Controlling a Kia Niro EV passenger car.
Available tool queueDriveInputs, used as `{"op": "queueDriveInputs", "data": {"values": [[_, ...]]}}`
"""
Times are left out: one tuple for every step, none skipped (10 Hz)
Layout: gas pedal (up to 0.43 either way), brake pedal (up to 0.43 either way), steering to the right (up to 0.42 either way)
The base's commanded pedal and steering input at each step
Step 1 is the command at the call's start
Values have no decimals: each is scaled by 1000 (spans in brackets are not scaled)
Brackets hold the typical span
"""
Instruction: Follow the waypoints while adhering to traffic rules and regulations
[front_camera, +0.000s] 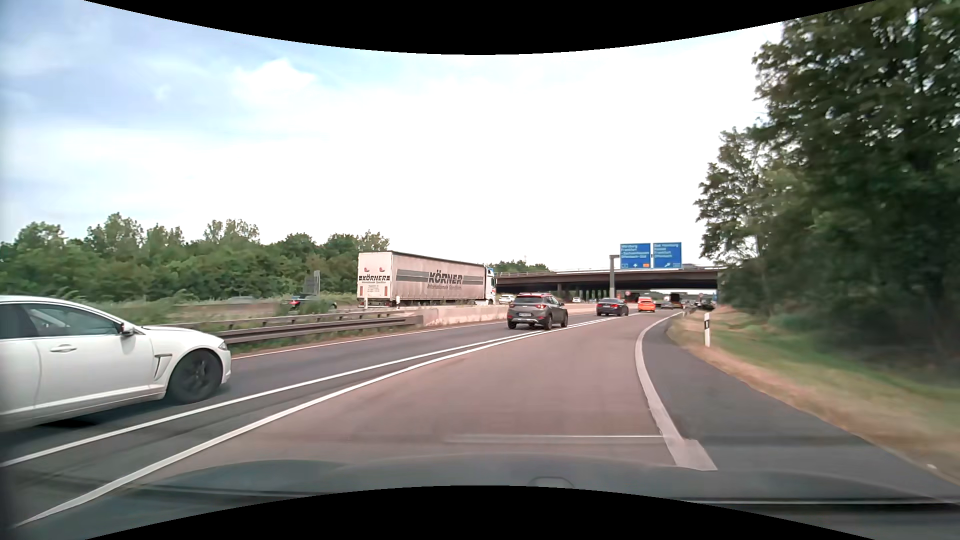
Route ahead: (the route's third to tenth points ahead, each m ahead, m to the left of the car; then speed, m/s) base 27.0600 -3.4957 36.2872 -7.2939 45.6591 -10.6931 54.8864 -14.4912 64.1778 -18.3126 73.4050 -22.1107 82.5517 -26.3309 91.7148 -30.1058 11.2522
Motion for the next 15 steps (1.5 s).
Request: {"op": "queueDriveInputs", "data": {"values": [[0, 122, 110], [0, 104, 111], [0, 98, 111], [0, 61, 111], [0, 0, 106], [0, 0, 101], [0, 0, 94], [0, 0, 86], [0, 0, 78], [0, 0, 69], [0, 0, 61], [0, 0, 56], [8, 0, 50], [47, 0, 43], [67, 0, 37]]}}
